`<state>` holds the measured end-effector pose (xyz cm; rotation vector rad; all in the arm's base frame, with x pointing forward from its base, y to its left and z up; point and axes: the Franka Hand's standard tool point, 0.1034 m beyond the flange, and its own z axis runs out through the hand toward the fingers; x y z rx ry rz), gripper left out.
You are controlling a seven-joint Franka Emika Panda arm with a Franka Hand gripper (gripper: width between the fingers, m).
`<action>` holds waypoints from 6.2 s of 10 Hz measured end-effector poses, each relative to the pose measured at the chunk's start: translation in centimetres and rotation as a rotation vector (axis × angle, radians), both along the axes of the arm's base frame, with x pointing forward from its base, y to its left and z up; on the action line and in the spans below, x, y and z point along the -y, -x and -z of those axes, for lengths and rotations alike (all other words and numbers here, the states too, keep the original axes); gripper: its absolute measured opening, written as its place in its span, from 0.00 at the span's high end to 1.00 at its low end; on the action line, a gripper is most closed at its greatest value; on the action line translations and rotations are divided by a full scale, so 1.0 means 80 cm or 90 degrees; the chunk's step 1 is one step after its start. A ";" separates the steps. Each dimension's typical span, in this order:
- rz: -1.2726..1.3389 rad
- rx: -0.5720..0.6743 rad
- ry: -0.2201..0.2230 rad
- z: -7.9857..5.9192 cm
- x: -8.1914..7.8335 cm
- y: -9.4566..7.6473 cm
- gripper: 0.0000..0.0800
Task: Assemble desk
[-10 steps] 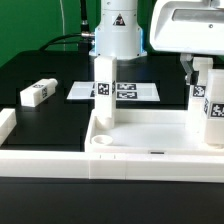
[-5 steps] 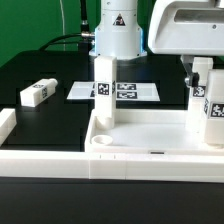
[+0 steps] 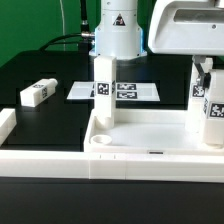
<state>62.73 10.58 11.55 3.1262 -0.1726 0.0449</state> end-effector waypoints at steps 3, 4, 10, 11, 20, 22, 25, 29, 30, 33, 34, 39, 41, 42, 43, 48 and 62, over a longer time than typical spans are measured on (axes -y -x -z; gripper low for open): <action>0.121 0.001 -0.005 0.000 -0.001 0.000 0.64; 0.158 0.003 -0.007 0.000 -0.001 0.000 0.64; 0.527 0.020 -0.048 0.002 0.001 0.001 0.64; 0.601 0.016 -0.057 0.002 0.001 0.001 0.64; 0.928 -0.003 -0.097 0.004 -0.002 -0.001 0.64; 0.879 -0.008 -0.090 0.004 -0.003 0.000 0.27; 0.753 -0.004 -0.086 0.004 -0.004 -0.001 0.19; 0.540 -0.002 -0.062 0.006 -0.002 0.003 0.19; 0.474 -0.001 -0.043 0.006 -0.001 0.003 0.19; 0.297 0.005 -0.020 0.006 0.001 0.003 0.19; 0.257 0.005 -0.018 0.006 0.000 0.003 0.19; 0.048 0.006 -0.012 0.006 0.000 0.003 0.19; 0.015 0.006 -0.010 0.006 -0.002 0.003 0.19; 0.022 0.005 -0.010 0.006 -0.002 0.003 0.37; 0.022 0.005 -0.010 0.007 -0.001 0.003 0.55; 0.088 0.005 -0.013 0.007 -0.002 0.003 0.64; 0.791 0.007 -0.098 0.009 0.000 0.000 0.64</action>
Offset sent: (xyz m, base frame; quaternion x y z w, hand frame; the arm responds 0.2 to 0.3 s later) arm 0.0000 0.0000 0.0000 0.0000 0.0000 0.1296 0.9916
